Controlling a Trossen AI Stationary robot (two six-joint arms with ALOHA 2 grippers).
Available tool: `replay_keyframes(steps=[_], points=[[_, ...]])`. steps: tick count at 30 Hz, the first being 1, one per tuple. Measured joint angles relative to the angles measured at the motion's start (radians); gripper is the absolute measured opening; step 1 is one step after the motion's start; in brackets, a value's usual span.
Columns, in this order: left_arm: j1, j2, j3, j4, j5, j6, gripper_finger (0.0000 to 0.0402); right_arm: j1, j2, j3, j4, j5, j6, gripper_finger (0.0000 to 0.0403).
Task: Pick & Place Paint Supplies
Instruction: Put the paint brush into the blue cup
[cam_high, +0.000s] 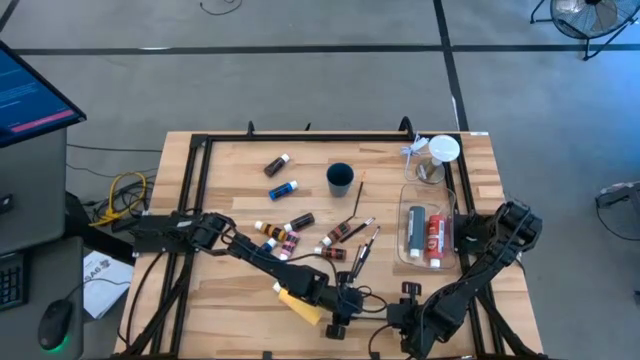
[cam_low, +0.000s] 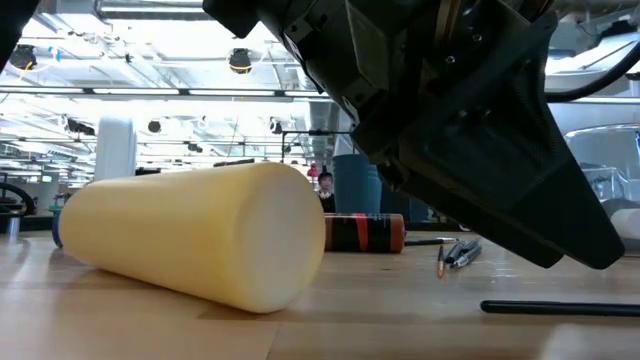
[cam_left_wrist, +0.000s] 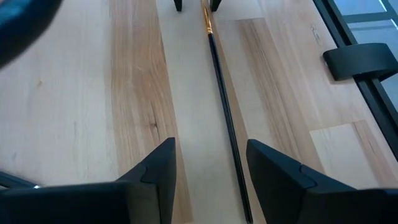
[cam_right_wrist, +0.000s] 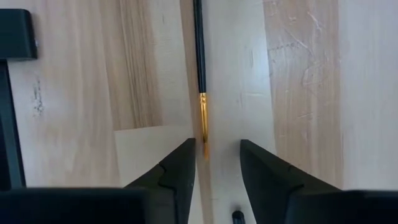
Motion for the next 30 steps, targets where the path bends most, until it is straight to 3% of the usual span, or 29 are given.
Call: replay_keyframes(steps=[16, 30], points=[[0.0, 0.0, 0.0, 0.01, 0.0, -0.008, 0.0154, -0.005, 0.001, 0.0, 0.006, -0.019, 0.004, 0.006], [0.002, 0.0, 0.0, 0.024, 0.002, -0.021, 0.0154, -0.017, 0.002, -0.002, 0.019, -0.035, 0.006, 0.0051]])
